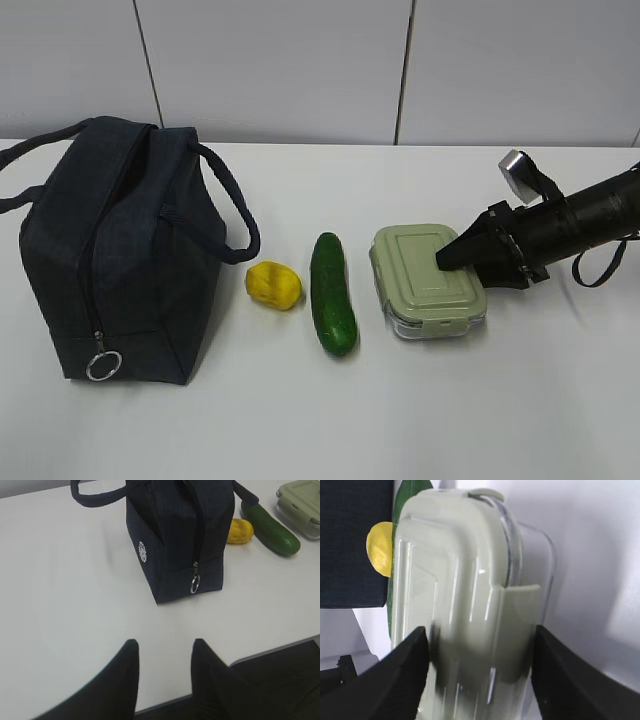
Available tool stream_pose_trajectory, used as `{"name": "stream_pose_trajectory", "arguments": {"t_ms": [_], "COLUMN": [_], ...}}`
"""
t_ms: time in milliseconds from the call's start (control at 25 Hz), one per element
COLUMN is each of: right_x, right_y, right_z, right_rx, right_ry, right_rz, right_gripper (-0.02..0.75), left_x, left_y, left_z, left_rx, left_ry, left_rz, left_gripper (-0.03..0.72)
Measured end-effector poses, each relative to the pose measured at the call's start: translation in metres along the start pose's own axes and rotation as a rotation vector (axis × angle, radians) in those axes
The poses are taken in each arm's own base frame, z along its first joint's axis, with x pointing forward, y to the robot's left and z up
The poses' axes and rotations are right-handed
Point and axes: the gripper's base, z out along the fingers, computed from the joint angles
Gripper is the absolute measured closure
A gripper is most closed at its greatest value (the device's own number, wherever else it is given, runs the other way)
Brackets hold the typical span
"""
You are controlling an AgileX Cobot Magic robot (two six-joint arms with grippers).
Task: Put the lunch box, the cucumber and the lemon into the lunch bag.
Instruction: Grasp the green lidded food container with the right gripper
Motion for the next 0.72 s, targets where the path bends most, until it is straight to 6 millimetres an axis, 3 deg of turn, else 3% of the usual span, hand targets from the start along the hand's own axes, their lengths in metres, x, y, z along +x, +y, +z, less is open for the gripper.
{"name": "stream_pose_trajectory", "arguments": {"t_ms": [720], "right_x": [0.0008], "right_y": [0.0001], "right_z": [0.0], "right_rx": [-0.001], "right_ry": [0.009], "right_rz": [-0.003], "right_gripper": [0.273], "left_x": [0.0], "left_y": [0.0], "left_z": [0.0], "left_rx": [0.0], "left_ry": [0.0], "left_rz": [0.0], "left_gripper": [0.449]}}
